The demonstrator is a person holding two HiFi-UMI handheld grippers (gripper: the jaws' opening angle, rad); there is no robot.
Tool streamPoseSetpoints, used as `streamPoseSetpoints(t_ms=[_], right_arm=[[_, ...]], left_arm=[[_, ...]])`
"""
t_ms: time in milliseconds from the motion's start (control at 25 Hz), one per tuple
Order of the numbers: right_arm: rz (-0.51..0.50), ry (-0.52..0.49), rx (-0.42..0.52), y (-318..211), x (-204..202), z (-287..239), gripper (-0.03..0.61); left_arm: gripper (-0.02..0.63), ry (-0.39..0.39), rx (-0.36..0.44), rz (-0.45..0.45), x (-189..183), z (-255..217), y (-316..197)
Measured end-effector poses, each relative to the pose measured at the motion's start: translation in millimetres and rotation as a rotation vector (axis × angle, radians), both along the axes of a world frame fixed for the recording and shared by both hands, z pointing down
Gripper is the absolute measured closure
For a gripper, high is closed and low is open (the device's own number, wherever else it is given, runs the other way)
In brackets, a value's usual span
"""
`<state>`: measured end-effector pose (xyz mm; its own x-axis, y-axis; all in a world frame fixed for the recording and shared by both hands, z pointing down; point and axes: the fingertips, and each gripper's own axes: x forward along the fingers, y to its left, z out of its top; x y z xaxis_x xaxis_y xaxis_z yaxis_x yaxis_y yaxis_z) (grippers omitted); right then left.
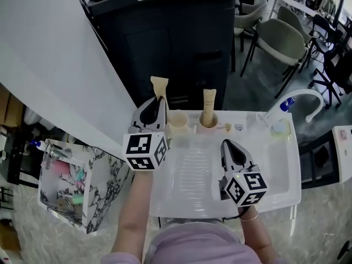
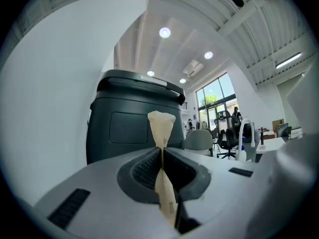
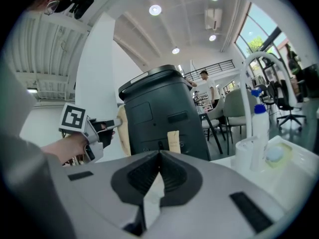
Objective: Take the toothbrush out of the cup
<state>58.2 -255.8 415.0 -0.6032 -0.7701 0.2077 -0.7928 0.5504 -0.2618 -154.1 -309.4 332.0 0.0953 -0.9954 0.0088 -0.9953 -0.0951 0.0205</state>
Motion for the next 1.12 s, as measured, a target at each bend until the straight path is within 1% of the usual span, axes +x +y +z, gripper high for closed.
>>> streamPoseSetpoints(t_ms=[120,240,600,800,1120], right_arm=[[0.012,-0.006,0.006,5.9,0.7,-3.2,0.575],[0.019,-0.012,0.012,12.3,-0.3,-6.9,0.575],[0.027,-0.018,0.018,36.7,-5.4,-11.5,0.575],[0.041,-0.021,0.018,48.3,-2.9,-12.3,0.575],[0.069,-0.029,0.016,57.5,4.2,-13.3,0.575]], left_arm=[[0.595,0.013,0.014,-0.006,-8.3,-8.4,25.7],[0.595,0.041,-0.009,-0.012,-14.2,-4.6,49.3],[0.597,0.074,-0.152,0.031,-2.2,44.5,104.2],[0.597,0.093,-0.218,0.054,9.5,70.5,123.4],[0.597,0.095,-0.364,0.091,34.6,118.1,141.5]])
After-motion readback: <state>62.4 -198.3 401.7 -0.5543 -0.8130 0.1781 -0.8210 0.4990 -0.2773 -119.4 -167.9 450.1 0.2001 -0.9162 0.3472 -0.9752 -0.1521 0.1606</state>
